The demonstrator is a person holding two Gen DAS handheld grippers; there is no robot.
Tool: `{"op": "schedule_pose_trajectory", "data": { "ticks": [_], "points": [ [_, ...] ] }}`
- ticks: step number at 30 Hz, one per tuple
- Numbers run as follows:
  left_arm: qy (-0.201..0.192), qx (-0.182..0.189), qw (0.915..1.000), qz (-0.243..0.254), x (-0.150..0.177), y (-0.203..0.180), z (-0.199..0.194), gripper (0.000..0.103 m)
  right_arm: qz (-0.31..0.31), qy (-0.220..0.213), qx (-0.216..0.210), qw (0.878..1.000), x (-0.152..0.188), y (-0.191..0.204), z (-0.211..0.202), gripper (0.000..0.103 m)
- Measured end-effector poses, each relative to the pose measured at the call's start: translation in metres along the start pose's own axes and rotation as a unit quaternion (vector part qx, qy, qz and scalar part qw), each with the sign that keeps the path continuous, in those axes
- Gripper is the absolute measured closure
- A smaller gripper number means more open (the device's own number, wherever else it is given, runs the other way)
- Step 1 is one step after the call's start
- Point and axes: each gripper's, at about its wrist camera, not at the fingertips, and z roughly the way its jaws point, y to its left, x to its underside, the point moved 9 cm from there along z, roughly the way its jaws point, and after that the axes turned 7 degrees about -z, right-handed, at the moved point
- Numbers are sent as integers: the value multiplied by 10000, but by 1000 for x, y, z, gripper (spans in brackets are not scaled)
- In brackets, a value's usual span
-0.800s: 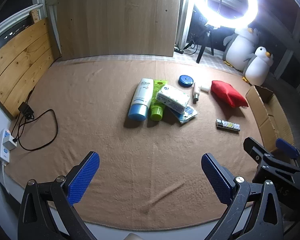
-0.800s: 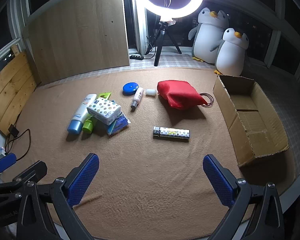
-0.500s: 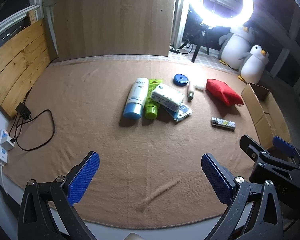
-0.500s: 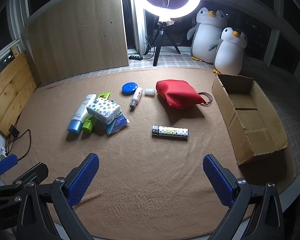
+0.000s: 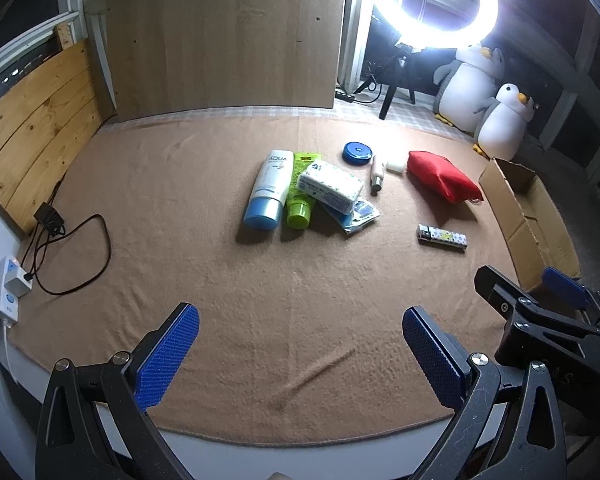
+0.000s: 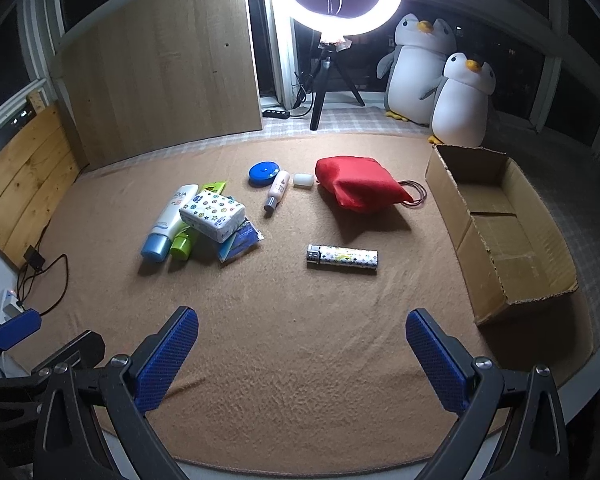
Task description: Organize objects
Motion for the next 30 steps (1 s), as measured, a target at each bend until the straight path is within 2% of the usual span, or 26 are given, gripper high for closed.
{"op": "schedule_pose_trajectory", "data": {
  "ticks": [11,23,30],
  "points": [
    [12,-230,9994,-240,-4,20,2,0,22,21,-19,10000,3,-4,0,1],
    [-117,-353,9990,-250,-26,28,15,0,-60,-205,-124,9997,-15,-10,3,1],
    [34,-456,9984,-345,-22,30,32,0,-126,-134,-155,9997,-18,-23,16,1]
  ]
}}
